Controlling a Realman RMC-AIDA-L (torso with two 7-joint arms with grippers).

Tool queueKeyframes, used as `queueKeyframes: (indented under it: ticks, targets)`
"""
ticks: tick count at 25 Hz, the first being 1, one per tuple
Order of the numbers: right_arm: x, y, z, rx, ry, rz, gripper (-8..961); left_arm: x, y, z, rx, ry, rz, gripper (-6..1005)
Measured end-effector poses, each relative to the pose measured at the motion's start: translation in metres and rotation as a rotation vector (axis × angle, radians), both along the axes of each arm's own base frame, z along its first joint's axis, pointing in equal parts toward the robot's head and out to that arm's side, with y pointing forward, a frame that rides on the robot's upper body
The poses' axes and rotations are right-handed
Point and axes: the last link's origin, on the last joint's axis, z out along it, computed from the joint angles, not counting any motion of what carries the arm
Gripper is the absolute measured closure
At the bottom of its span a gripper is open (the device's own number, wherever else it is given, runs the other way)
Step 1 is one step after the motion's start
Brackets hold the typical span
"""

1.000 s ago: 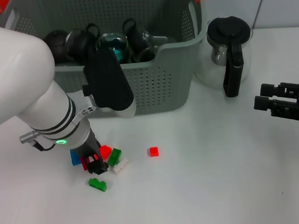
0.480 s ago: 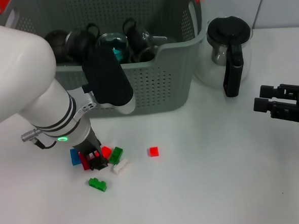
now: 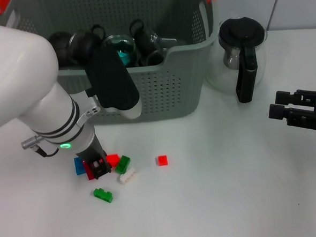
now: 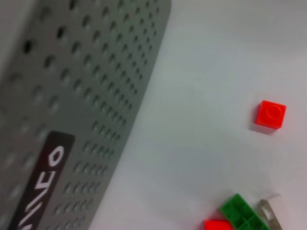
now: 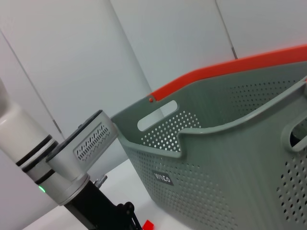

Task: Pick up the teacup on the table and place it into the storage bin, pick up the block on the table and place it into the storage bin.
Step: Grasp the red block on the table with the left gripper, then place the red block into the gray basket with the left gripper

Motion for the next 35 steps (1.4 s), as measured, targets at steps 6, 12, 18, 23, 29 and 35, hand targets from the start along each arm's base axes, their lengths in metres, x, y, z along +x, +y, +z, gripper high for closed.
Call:
queueKeyframes:
  ticks: [6, 12, 18, 23, 29, 35]
  targets:
    - [0.000, 0.000, 0.000, 0.001, -0.002, -0.002, 346, 0.000, 0.002, 0.003, 0.009, -0.006, 0.011, 744]
    - [0.000, 0.000, 0.000, 0.002, -0.001, -0.002, 346, 0.007, 0.001, 0.010, 0.013, -0.014, -0.001, 805]
    - [-0.001, 0.001, 0.001, 0.003, 0.000, 0.003, 346, 0.027, -0.007, 0.058, 0.016, -0.092, -0.036, 796]
    - [-0.002, 0.002, 0.001, 0.003, 0.000, 0.007, 348, 0.056, -0.020, 0.118, 0.017, -0.352, -0.102, 789]
    - [-0.002, 0.003, 0.002, 0.006, -0.001, 0.008, 347, 0.078, -0.016, 0.173, 0.095, -0.711, -0.207, 780]
    - [-0.003, 0.003, 0.001, 0.002, -0.001, 0.010, 347, 0.084, 0.040, 0.162, 0.369, -0.729, -0.199, 772]
